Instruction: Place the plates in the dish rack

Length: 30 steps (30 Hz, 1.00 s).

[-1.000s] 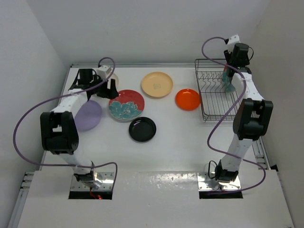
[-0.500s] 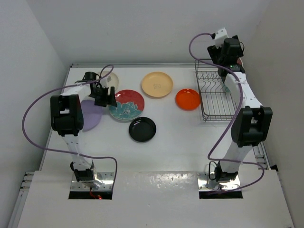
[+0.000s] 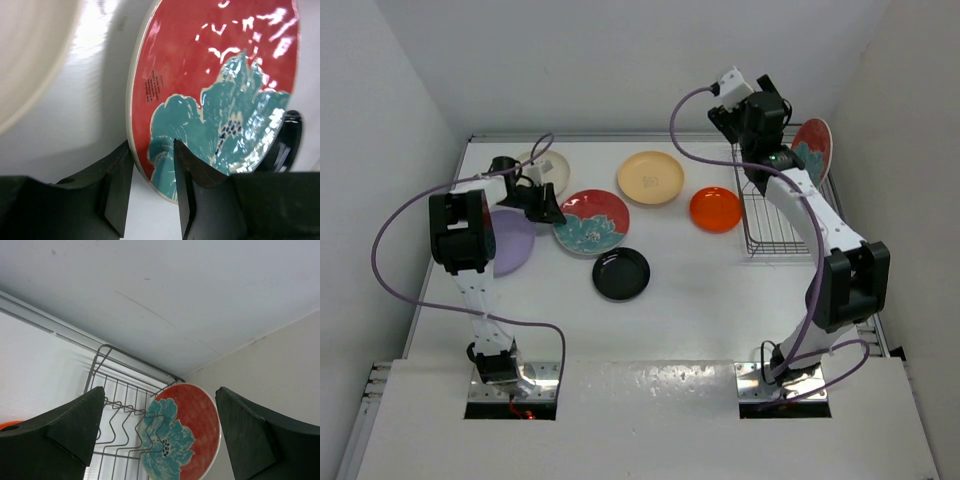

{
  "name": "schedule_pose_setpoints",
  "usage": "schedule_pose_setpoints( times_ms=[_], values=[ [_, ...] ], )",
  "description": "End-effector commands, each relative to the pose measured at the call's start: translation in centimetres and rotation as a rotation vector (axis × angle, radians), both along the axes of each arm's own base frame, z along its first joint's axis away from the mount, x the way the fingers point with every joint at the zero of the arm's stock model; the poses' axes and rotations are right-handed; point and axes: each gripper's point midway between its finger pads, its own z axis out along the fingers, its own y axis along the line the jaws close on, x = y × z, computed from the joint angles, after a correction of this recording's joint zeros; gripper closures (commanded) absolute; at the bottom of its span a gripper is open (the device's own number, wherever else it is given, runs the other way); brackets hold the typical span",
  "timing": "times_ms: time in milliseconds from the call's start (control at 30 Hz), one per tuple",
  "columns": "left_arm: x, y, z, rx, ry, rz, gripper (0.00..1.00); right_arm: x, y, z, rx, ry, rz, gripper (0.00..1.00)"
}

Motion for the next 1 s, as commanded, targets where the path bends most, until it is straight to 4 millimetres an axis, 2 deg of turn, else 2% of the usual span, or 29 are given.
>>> schedule_pose_setpoints(
  times_ms=[0, 100, 167, 200, 233, 267, 300, 333, 433, 467, 500, 533, 567, 600, 633, 667, 700, 733, 767, 800, 833, 867, 900, 967],
  values=[
    [-1.5, -1.8, -0.2, -0.177, 0.023, -0.074, 0.59, -1.0, 0.8, 3.6, -0.065, -0.122, -0.018, 0.09],
    [-1.4, -1.4, -0.6, -0.143, -0.006, -0.099, 0.62, -1.4, 2.0, 4.0, -0.042, -0.132, 0.003, 0.09],
    [-1.1, -1.8, -0.3, -0.141, -0.016, -0.109, 0.72, -1.7, 2.5, 4.0, -0.017, -0.123, 0.021, 0.09],
    [-1.2, -1.8, -0.7, -0.143, -0.007, -0.109, 0.85, -1.7, 3.0, 3.9, 0.013, -0.119, 0.044, 0.09],
    [-1.2, -1.8, -0.7, -0.143, -0.007, -0.109, 0.91, -1.9, 3.3, 3.9, 0.043, -0.117, 0.053, 0.09],
    [-0.9, -1.7, -0.4, -0.141, -0.017, -0.109, 0.97, -2.0, 3.4, 3.1, 0.064, -0.083, 0.057, 0.09],
    [-0.9, -1.7, -0.4, -0.141, -0.017, -0.109, 1.0, -2.1, 4.4, 2.9, 0.084, -0.069, 0.101, 0.09],
    [-0.9, -1.9, -0.3, -0.152, -0.019, -0.113, 1.0, -2.2, 4.9, 2.4, 0.096, -0.046, 0.122, 0.09],
    [0.8, -1.4, 2.5, -0.138, -0.147, -0.161, 1.0, -3.5, 8.2, -1.3, 0.225, 0.159, 0.261, 0.0],
    [1.9, -1.3, 4.1, -0.128, -0.209, -0.179, 1.0, -4.2, 10.0, -1.5, 0.265, 0.211, 0.348, 0.0],
    [2.5, -1.2, 5.2, -0.112, -0.255, -0.195, 1.0, -4.5, 10.9, -3.3, 0.292, 0.28, 0.381, 0.0],
    [3.0, -1.1, 6.2, -0.107, -0.278, -0.197, 1.0, -5.7, 13.8, -3.6, 0.39, 0.34, 0.539, 0.0],
    [3.6, -1.0, 7.4, -0.093, -0.32, -0.208, 1.0, -6.3, 15.2, -4.7, 0.459, 0.393, 0.582, 0.0],
    [4.2, -1.0, 8.9, -0.094, -0.349, -0.213, 1.0, -6.5, 16.3, -4.9, 0.54, 0.416, 0.616, 0.0],
    [4.5, -1.5, 10.1, -0.092, -0.388, -0.246, 1.0, -7.6, 19.0, -6.5, 0.613, 0.504, 0.754, 0.0],
    [4.6, -1.8, 11.5, -0.102, -0.419, -0.264, 1.0, -7.8, 19.9, -7.2, 0.7, 0.556, 0.756, 0.0],
    [4.8, -2.4, 12.9, -0.107, -0.442, -0.29, 1.0, -7.4, 21.0, -6.5, 0.779, 0.55, 0.778, 0.0],
    [4.7, -3.4, 14.1, -0.099, -0.487, -0.344, 1.0, -7.5, 22.6, -9.0, 0.837, 0.649, 0.821, 0.04],
    [4.5, -3.9, 14.8, -0.1, -0.509, -0.377, 1.0, -7.4, 23.3, -9.5, 0.905, 0.692, 0.807, 0.18],
    [4.2, -4.3, 15.9, -0.092, -0.517, -0.407, 1.0, -6.8, 23.9, -9.0, 0.919, 0.692, 0.816, 0.25],
    [3.8, -4.8, 16.5, -0.097, -0.531, -0.441, 1.0, -6.1, 24.6, -9.8, 0.935, 0.725, 0.803, 0.3],
    [3.7, -5.2, 17.0, -0.076, -0.569, -0.488, 1.0, -5.5, 25.4, -11.1, 0.962, 0.756, 0.788, 0.33],
    [3.3, -5.8, 17.4, -0.083, -0.579, -0.517, 1.0, -5.4, 25.7, -11.6, 0.974, 0.78, 0.782, 0.33],
    [2.5, -6.5, 18.0, -0.084, -0.59, -0.566, 1.0, -5.0, 26.6, -12.1, 0.979, 0.753, 0.817, 0.26]
  ],
)
